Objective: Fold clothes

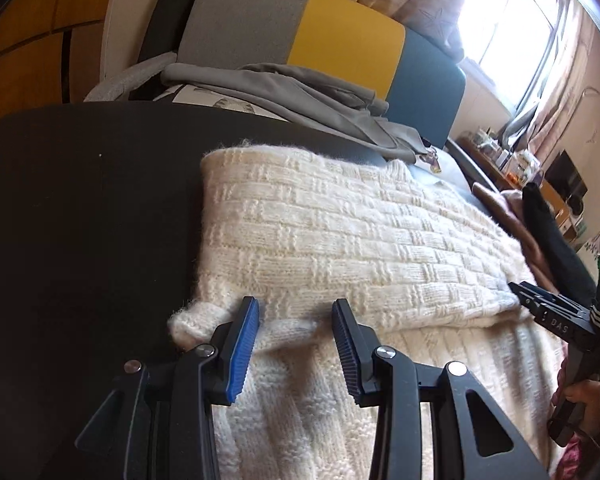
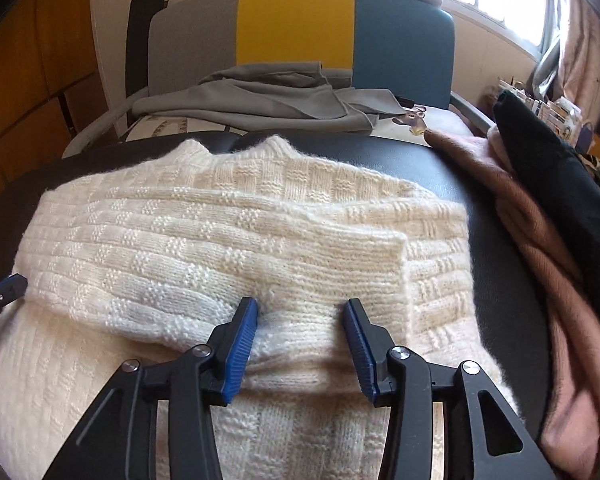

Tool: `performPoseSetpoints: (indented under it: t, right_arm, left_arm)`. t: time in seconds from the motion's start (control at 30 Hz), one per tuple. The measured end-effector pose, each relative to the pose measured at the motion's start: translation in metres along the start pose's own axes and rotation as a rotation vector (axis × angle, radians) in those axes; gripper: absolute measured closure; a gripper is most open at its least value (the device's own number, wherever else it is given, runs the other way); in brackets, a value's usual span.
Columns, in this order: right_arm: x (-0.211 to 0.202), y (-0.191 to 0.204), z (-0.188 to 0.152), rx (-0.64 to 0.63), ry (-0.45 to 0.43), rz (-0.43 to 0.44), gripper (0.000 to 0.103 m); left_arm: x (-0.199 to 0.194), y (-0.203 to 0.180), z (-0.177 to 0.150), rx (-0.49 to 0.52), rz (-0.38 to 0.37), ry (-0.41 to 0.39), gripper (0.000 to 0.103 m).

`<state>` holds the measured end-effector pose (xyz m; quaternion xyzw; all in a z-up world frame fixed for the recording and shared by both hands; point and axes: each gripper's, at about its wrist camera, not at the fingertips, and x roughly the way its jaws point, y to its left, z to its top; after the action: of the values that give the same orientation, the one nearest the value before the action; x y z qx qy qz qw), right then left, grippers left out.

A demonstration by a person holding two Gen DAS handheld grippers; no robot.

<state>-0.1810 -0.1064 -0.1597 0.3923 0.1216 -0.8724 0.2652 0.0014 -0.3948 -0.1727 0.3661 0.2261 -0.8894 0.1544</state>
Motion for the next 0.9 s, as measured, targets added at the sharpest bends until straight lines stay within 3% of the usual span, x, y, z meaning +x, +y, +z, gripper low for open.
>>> performPoseSetpoints:
  t: [0.23, 0.47, 0.7, 0.83, 0.9]
  right_arm:
    - [0.0, 0.004, -0.002, -0.016, -0.004, -0.012, 0.055]
    - [-0.001, -0.001, -0.003, -0.018, -0.017, 0.008, 0.053]
    - [-0.001, -0.003, -0.002, -0.02, -0.023, 0.003, 0.049]
    - [-0.013, -0.002, 0.014, -0.023, -0.057, -0.003, 0.039]
    - [-0.017, 0.003, 0.029, -0.034, -0.084, 0.023, 0.028]
  left_arm:
    - [-0.005, -0.002, -0.008, 0.019, 0.044, 0.003, 0.065]
    - [-0.012, 0.003, -0.005, -0.003, 0.015, 0.002, 0.065]
    - [-0.027, -0.008, 0.023, 0.006, 0.04, -0.112, 0.063]
    - [-0.015, -0.014, 0.053, 0.057, 0.061, -0.125, 0.062]
    - [-0.005, -0.015, 0.067, 0.084, 0.077, -0.112, 0.062]
